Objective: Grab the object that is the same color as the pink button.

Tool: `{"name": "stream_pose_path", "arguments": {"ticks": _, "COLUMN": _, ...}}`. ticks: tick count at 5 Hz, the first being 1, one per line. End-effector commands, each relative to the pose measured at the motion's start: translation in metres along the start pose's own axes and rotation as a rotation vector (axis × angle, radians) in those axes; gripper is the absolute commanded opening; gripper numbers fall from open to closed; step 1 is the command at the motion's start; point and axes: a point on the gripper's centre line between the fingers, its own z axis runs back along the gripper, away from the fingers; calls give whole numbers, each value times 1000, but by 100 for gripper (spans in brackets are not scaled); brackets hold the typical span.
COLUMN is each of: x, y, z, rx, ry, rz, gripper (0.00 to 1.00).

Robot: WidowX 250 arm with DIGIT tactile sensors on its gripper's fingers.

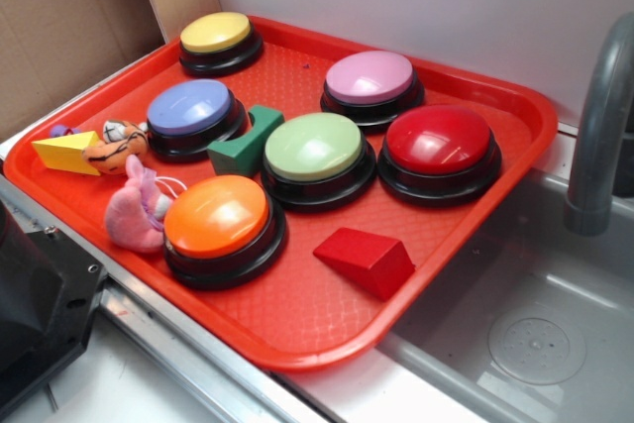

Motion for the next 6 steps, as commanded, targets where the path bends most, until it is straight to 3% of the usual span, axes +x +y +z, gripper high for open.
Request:
{"name": "stream_pose_path", "arguments": {"ticks": 1, "x": 0, "y": 0, "z": 0, "rx": 0, "ry": 0, "rz": 0, "gripper": 100}}
{"name": "stream_pose_path", "arguments": {"ticks": 4, "x": 0, "y": 26, "z": -52, "rx": -68, "ry": 72, "rz": 533, "gripper": 100}}
{"name": "stream_pose_path", "arguments": {"ticks": 5, "x": 0, "y": 45, "z": -81, "rx": -72, "ry": 80, "rz": 716, "gripper": 100}}
{"name": "stream_pose_path", "arguments": {"ticks": 6, "x": 1, "y": 56, "z": -111, "rx": -39, "ry": 68, "rz": 835, "gripper": 100}}
